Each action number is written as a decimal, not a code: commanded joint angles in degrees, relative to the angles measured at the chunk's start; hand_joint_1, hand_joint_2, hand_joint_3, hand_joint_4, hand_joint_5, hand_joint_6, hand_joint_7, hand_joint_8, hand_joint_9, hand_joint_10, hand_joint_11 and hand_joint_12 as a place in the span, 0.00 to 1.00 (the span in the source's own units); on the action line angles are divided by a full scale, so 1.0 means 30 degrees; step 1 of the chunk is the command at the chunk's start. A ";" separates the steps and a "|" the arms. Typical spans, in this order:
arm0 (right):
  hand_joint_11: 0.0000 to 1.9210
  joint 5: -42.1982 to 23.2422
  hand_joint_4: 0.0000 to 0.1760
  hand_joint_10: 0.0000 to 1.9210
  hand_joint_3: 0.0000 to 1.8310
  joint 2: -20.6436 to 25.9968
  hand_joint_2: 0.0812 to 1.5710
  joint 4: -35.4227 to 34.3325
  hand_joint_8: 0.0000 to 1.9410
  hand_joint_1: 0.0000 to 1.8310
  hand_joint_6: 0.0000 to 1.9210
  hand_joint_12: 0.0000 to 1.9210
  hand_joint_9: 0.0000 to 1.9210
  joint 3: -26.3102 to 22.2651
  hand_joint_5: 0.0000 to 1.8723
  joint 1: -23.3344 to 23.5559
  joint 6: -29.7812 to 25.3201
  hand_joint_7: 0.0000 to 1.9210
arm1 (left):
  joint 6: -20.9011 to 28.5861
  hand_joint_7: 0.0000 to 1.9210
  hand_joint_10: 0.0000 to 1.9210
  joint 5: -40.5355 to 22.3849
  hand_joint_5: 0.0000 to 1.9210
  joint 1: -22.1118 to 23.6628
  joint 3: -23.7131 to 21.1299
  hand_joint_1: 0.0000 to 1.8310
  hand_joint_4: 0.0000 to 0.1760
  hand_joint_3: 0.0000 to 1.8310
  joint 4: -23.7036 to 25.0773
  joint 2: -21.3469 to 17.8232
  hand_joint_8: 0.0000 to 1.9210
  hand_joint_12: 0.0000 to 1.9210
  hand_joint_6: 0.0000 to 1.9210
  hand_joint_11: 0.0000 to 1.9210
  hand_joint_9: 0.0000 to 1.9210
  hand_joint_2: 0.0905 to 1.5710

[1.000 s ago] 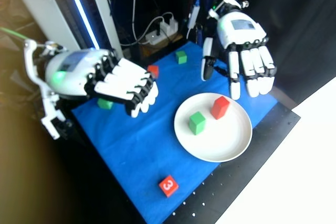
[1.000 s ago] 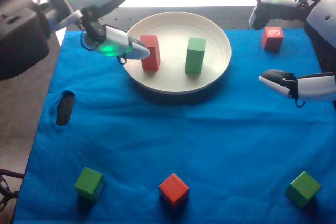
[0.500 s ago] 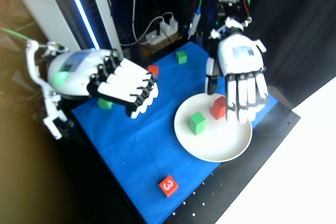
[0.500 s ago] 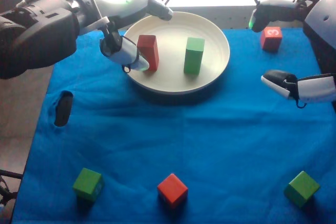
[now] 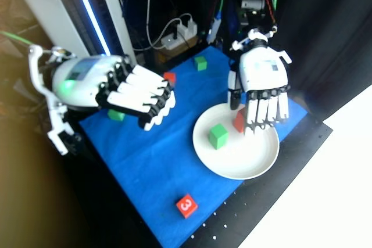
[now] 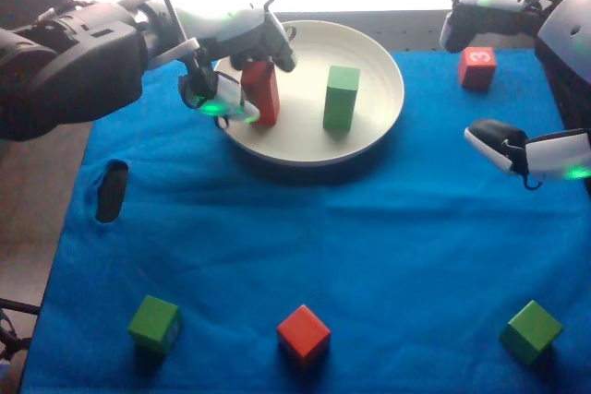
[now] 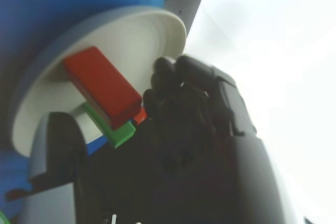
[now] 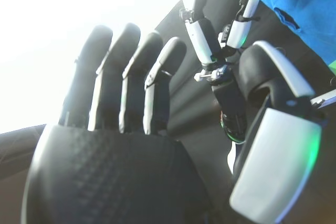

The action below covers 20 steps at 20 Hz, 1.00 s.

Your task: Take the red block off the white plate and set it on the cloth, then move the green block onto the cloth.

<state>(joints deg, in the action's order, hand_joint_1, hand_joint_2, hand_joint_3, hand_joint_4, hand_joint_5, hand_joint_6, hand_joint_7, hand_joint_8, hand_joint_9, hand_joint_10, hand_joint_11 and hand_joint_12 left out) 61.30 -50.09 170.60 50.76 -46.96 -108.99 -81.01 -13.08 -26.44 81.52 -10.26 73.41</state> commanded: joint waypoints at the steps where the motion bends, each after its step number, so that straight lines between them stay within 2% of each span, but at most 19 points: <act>1: 0.19 0.2278 0.00 0.68 0.35 -0.0024 0.34 0.0657 0.59 0.52 0.46 0.89 0.25 0.0041 0.34 0.0306 0.0088 0.28 | 0.0018 0.49 0.69 -0.2158 0.36 0.0061 0.0097 0.67 0.00 0.00 -0.0050 0.0044 0.65 0.92 0.63 0.44 0.52 0.75; 2: 0.20 0.2278 0.00 0.68 0.35 -0.0024 0.34 0.0657 0.59 0.52 0.46 0.90 0.26 0.0041 0.35 0.0306 0.0088 0.28 | 0.0018 0.49 0.75 -0.2209 0.37 0.0050 0.0112 0.67 0.00 0.00 -0.0126 0.0044 0.67 0.95 0.61 0.49 0.54 0.75; 3: 0.19 0.2278 0.00 0.68 0.33 -0.0024 0.36 0.0657 0.58 0.53 0.46 0.90 0.25 0.0041 0.34 0.0306 0.0088 0.28 | 0.0018 0.45 0.86 -0.2229 0.41 0.0050 0.0122 0.67 0.00 0.00 -0.0139 0.0044 0.68 0.99 0.63 0.55 0.58 0.75; 4: 0.20 0.2278 0.00 0.67 0.33 -0.0024 0.36 0.0657 0.57 0.54 0.45 0.90 0.26 0.0039 0.35 0.0304 0.0088 0.28 | 0.0018 0.55 0.97 -0.2259 0.44 0.0046 0.0139 0.63 0.00 0.00 -0.0204 0.0044 0.91 1.00 0.62 0.66 0.65 0.74; 5: 0.17 0.2278 0.00 0.68 0.32 -0.0024 0.36 0.0657 0.58 0.54 0.46 0.92 0.24 0.0039 0.34 0.0304 0.0088 0.27 | 0.0018 0.60 0.99 -0.2297 0.44 0.0042 0.0151 0.62 0.00 0.00 -0.0248 0.0044 0.98 1.00 0.62 0.71 0.69 0.74; 6: 0.16 0.2278 0.00 0.69 0.32 -0.0024 0.36 0.0657 0.59 0.54 0.46 0.92 0.23 0.0039 0.34 0.0304 0.0088 0.26 | 0.0018 0.59 1.00 -0.2370 0.44 0.0027 0.0154 0.62 0.00 0.00 -0.0309 0.0044 1.00 1.00 0.62 0.71 0.68 0.74; 7: 0.16 0.2278 0.00 0.69 0.30 -0.0024 0.38 0.0657 0.60 0.53 0.45 0.90 0.23 0.0037 0.33 0.0304 0.0088 0.26 | 0.0018 0.46 0.82 -0.2517 0.40 0.0015 0.0154 0.66 0.00 0.00 -0.0409 0.0040 0.75 0.95 0.59 0.41 0.46 0.75; 8: 0.16 0.2278 0.00 0.68 0.29 -0.0024 0.40 0.0657 0.59 0.54 0.44 0.90 0.23 0.0037 0.34 0.0302 0.0088 0.26 | 0.0018 0.46 0.78 -0.2637 0.40 0.0015 0.0147 0.73 0.00 0.00 -0.0477 0.0023 0.64 0.90 0.56 0.39 0.46 0.74; 9: 0.17 0.2278 0.00 0.68 0.26 -0.0024 0.40 0.0657 0.59 0.55 0.42 0.89 0.24 0.0037 0.35 0.0300 0.0088 0.27 | 0.0020 0.41 0.79 -0.2893 0.38 0.0013 0.0044 0.74 0.00 0.00 -0.0605 -0.0078 0.68 0.88 0.60 0.37 0.43 0.75; 11: 0.16 0.2278 0.00 0.67 0.25 -0.0024 0.41 0.0657 0.59 0.54 0.42 0.89 0.23 0.0033 0.34 0.0300 0.0088 0.26 | 0.0022 0.38 0.81 -0.3825 0.36 0.0011 -0.0711 0.73 0.00 0.00 -0.0636 -0.0706 0.72 0.89 0.61 0.37 0.41 0.76; 13: 0.17 0.2278 0.00 0.70 0.26 -0.0024 0.41 0.0657 0.60 0.54 0.46 0.90 0.23 0.0029 0.33 0.0300 0.0088 0.26 | 0.0020 0.37 0.79 -0.4776 0.38 0.0000 -0.1603 0.73 0.00 0.00 -0.0586 -0.1436 0.71 0.85 0.66 0.32 0.40 0.76; 15: 0.16 0.2278 0.00 0.73 0.25 -0.0024 0.43 0.0657 0.63 0.52 0.47 0.92 0.22 0.0025 0.31 0.0294 0.0088 0.24 | 0.0033 0.37 0.82 -0.6514 0.36 -0.0422 -0.3272 0.73 0.00 0.00 -0.0372 -0.2801 0.74 0.89 0.65 0.33 0.38 0.78; 16: 0.16 0.2278 0.00 0.74 0.25 -0.0024 0.42 0.0657 0.64 0.53 0.47 0.92 0.22 0.0023 0.31 0.0294 0.0088 0.24 | 0.0048 0.40 0.81 -0.7311 0.35 -0.0716 -0.4080 0.73 0.00 0.00 -0.0229 -0.3468 0.72 0.89 0.64 0.32 0.38 0.77; 17: 0.17 0.2278 0.00 0.74 0.25 -0.0022 0.41 0.0657 0.65 0.53 0.47 0.92 0.23 0.0023 0.32 0.0294 0.0086 0.24 | 0.0123 0.41 0.80 -0.8193 0.36 -0.1093 -0.5063 0.73 0.00 0.00 0.0052 -0.4278 0.69 0.88 0.66 0.28 0.38 0.77; 18: 0.17 0.2278 0.00 0.73 0.26 -0.0018 0.42 0.0657 0.65 0.53 0.46 0.92 0.23 0.0020 0.32 0.0294 0.0086 0.24 | 0.0251 0.39 0.65 -0.8821 0.38 -0.1379 -0.5657 0.64 0.00 0.00 0.0288 -0.4755 0.70 0.88 0.71 0.22 0.33 0.78; 19: 0.17 0.2278 0.00 0.72 0.26 -0.0012 0.41 0.0657 0.63 0.53 0.46 0.92 0.23 0.0010 0.32 0.0294 0.0086 0.24 | 0.0453 0.40 0.80 -0.9452 0.38 -0.1761 -0.6362 0.70 0.00 0.00 0.0565 -0.5309 0.71 0.96 0.64 0.22 0.35 0.77; 20: 0.17 0.2278 0.00 0.72 0.26 0.0009 0.41 0.0657 0.63 0.52 0.46 0.92 0.23 -0.0009 0.32 0.0294 0.0085 0.24 | 0.0811 0.41 0.84 -1.0408 0.36 -0.2349 -0.7229 0.72 0.00 0.00 0.0902 -0.5985 0.72 0.99 0.63 0.24 0.37 0.77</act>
<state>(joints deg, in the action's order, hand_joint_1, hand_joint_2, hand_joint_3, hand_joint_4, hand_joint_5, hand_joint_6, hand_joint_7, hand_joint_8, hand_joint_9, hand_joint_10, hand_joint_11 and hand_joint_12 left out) 61.32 -50.09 170.60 50.74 -46.92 -108.99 -78.46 -35.77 -34.20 59.44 -8.14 55.31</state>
